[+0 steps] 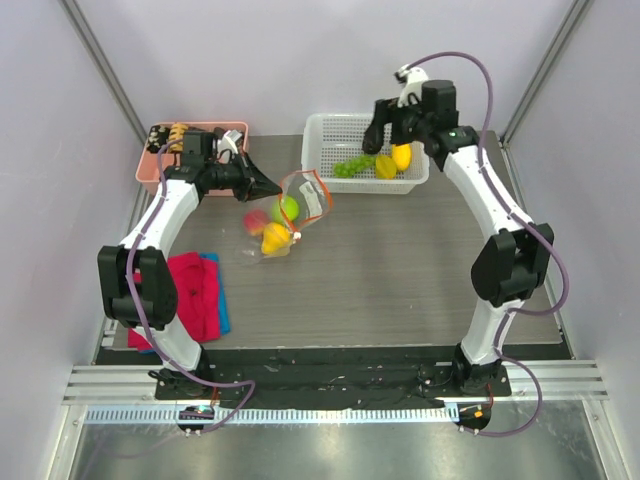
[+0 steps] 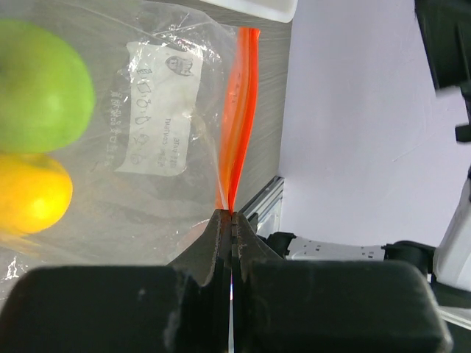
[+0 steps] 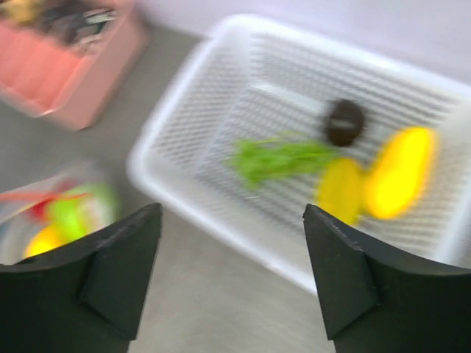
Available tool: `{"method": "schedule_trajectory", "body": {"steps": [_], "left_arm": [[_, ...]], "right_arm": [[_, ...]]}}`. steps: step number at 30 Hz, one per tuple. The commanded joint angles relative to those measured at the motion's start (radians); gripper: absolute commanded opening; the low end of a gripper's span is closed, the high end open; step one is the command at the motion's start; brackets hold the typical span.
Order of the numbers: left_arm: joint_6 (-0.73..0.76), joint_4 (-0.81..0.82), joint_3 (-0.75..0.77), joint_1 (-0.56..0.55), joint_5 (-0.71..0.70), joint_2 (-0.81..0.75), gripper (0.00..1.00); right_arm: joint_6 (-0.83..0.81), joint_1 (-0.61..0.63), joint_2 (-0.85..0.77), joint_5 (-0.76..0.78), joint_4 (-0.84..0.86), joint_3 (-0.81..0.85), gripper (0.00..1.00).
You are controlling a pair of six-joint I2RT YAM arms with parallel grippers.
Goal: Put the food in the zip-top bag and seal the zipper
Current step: Place the fake fruit in the zipper food storage bag, then pick up the fake fruit from the bin.
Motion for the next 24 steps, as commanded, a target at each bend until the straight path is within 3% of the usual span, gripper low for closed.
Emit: {"method": "schedule_trajectory", "body": {"steps": [1, 8, 24], "left_arm": [[-0.004, 0.030, 0.027, 0.009, 0.028, -0.035, 0.00], [0.001, 0.032, 0.022, 0.009, 0.022, -0.027, 0.00], [0.050, -0.025, 0.038, 0.009, 0.010, -0.013, 0.00]], "right_arm": [[-0.025, -0.052, 0.105, 0.276, 0.002, 0.078, 0.79], [-0.008, -0.076, 0.298, 0.460, 0.005, 0.200, 0.67], [0.024, -0.092, 0.577, 0.592, 0.117, 0.355, 0.63]]}}
